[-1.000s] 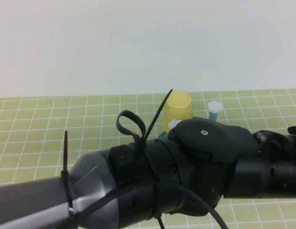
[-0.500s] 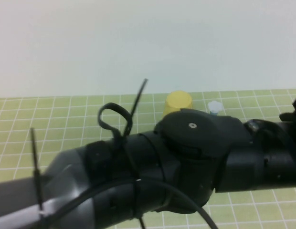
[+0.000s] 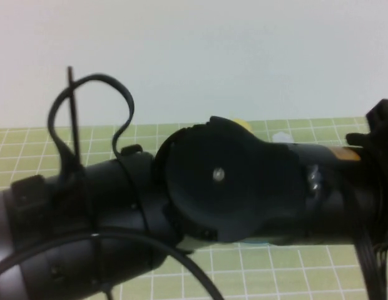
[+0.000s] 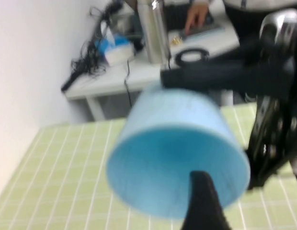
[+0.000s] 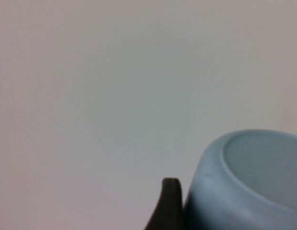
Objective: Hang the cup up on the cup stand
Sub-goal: Adjust the cup with two arms, then place the cup on the cup holder
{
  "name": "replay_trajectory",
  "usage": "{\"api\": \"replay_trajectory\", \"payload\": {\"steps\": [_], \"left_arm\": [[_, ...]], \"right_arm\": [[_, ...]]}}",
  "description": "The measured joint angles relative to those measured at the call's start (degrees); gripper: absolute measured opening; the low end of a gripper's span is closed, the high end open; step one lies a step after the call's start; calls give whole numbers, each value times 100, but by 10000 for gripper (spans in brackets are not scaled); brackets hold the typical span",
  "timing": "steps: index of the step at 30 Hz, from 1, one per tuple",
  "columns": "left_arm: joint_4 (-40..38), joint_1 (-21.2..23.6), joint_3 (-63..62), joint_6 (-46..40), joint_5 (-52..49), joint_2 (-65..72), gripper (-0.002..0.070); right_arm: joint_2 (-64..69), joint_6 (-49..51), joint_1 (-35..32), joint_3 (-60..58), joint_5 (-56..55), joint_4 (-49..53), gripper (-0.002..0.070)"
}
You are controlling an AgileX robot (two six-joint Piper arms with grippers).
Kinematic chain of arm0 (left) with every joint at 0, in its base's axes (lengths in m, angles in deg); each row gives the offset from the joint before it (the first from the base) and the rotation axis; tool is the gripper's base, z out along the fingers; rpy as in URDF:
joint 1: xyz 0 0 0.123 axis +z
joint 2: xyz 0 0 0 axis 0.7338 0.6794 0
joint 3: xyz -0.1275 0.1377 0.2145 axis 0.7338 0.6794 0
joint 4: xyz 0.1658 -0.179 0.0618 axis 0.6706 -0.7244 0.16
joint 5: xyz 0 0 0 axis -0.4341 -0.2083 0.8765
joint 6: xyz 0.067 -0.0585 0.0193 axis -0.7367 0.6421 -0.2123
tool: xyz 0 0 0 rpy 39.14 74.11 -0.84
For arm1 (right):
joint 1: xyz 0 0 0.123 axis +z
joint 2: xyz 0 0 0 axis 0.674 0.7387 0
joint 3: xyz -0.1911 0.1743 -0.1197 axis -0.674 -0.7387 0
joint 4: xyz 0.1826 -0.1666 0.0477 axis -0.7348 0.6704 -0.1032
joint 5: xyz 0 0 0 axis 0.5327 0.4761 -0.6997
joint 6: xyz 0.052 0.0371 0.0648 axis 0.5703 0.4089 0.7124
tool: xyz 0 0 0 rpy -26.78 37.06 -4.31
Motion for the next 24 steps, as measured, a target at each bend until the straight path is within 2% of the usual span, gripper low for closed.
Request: {"api": "replay_trajectory", "payload": {"steps": [3,7,14,18,24], "left_arm": [[1214,62,31,1074,-183,-203,270],[2526,445,31,2382,-868,-605,3],[4086,1298,159,4109,-1528,-1461,0],[4542,1653,522,4560,-1467,-1980,0],[4822,1939,1191,4839,-1247,-2619,0]], "right_arm": [[0,-611,0,0,-81,-193,611],[0,-1371,0,0,-112,-249,611],[10,-3048,0,24,-81,64,611],[278,-3453,0,285,-68,1203,611],[1152,-3428,0,1035,-129,3159,611]]}}
